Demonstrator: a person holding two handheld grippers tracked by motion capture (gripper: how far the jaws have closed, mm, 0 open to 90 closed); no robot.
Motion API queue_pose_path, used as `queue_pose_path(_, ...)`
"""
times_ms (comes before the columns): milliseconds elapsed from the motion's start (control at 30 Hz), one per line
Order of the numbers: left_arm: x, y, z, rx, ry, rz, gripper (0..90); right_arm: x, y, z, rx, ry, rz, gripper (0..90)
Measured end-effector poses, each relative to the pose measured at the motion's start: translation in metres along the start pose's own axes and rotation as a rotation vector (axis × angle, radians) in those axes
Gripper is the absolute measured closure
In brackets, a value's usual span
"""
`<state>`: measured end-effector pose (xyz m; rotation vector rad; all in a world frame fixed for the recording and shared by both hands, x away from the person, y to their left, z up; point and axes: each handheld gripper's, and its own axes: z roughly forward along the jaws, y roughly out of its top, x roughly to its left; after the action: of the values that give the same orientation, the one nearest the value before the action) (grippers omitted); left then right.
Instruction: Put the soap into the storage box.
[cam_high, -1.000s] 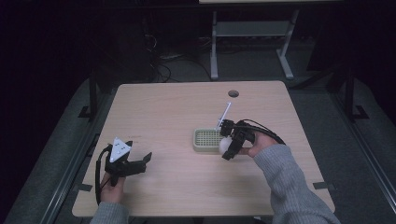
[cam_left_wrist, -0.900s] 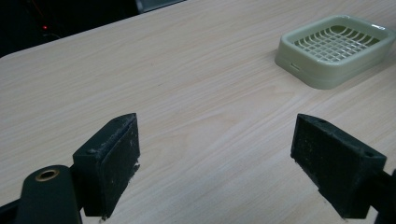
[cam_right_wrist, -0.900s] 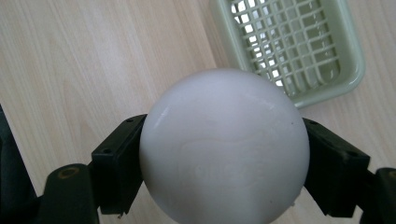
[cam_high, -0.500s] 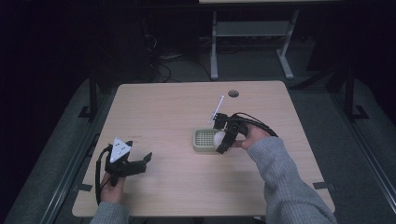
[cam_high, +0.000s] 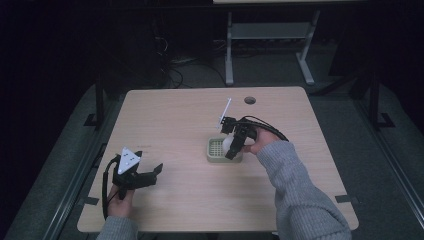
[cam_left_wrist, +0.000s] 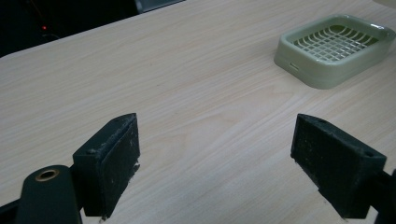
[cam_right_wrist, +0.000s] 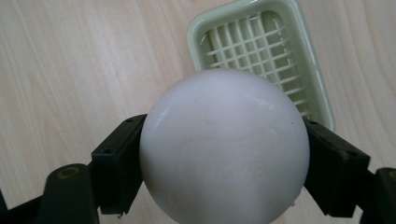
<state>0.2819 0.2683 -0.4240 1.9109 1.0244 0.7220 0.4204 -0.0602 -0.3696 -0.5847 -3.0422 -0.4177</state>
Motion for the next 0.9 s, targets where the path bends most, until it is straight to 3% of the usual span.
queue_pose_path(400,0.0,0.0,0.0,0.005,0.001,0.01,15.2,-0.012,0.01,0.015,0.012,0.014,0.021,21.9)
queue_pose_path(900,-0.001,0.0,0.0,-0.001,-0.002,0.006,15.2,-0.02,0.025,0.026,0.037,-0.013,0.015,21.9)
